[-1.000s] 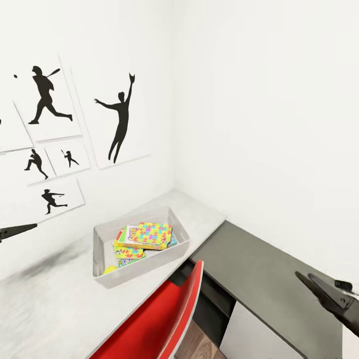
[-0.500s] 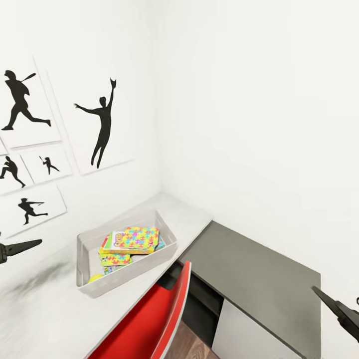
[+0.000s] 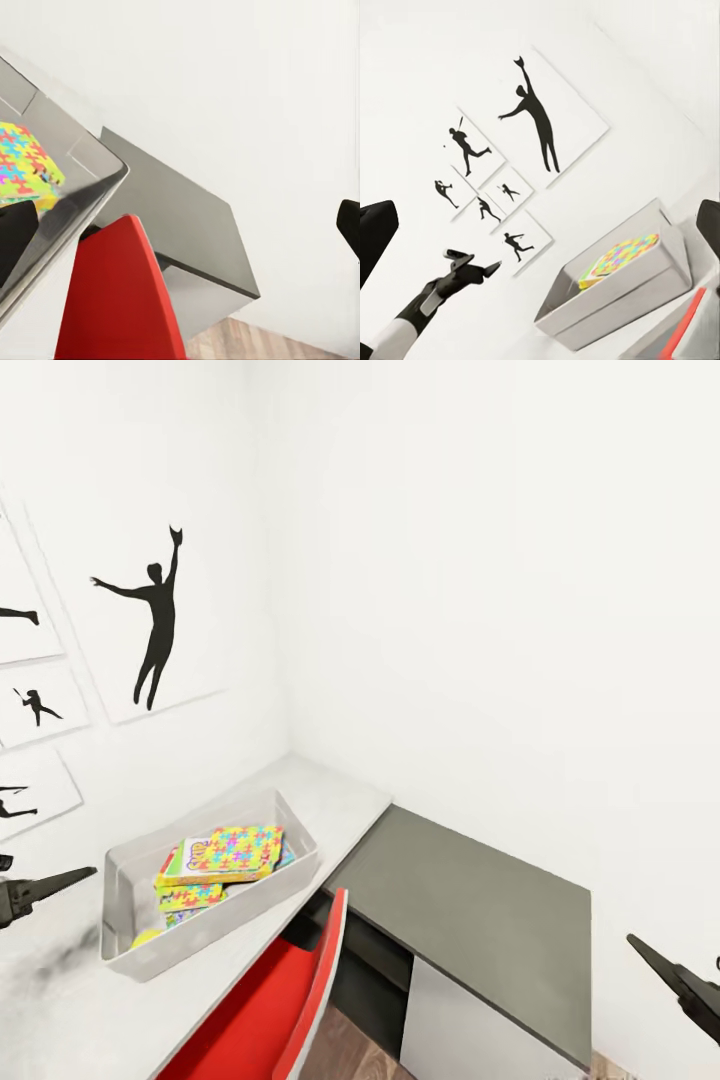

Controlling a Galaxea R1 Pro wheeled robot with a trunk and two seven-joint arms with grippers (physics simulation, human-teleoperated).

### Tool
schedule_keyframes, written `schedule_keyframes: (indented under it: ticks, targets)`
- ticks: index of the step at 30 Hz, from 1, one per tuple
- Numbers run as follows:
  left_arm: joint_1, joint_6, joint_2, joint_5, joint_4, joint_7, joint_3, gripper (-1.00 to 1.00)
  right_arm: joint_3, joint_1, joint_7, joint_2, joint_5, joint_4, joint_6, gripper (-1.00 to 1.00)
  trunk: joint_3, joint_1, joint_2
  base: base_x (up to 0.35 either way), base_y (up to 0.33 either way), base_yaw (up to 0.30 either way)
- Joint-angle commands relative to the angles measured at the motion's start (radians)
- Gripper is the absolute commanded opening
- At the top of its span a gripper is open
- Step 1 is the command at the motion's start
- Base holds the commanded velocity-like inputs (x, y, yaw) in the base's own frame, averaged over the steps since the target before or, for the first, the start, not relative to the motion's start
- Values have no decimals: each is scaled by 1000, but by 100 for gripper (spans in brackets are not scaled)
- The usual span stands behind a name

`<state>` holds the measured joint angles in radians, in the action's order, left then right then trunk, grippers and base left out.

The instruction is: Put all the toys in the child's room - the three board games (two on the bed and one on the table), the two jigsaw puzzles on the table, and the tennis ball on the table - inside the toy box on the table in the child's room.

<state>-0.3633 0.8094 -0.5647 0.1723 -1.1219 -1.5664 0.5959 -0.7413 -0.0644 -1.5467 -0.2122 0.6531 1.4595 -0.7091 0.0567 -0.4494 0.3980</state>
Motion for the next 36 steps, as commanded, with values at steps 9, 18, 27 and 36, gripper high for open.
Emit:
schedule_keyframes:
  ticks: [9, 18, 27, 36]
  targets:
    - [11, 1, 17, 4, -8, -4, -12, 100, 2, 0, 5, 3, 1, 0, -8, 100, -10, -1, 2, -12, -127, -200]
    - [12, 0, 25, 4, -9, -4, -34, 100, 2, 0, 8, 0, -1, -5, -7, 100, -23, -1, 2, -1, -80, -202]
    - [12, -3, 28, 5, -12, -4, -42, 100, 3, 0, 8, 1, -2, -5, -7, 100, -35, -1, 2, -6, -114, -204]
    - [13, -5, 39, 6, -36, -4, -44, 100, 2, 0, 5, 2, -1, -6, -7, 100, -45, -1, 2, -168, 7, -168]
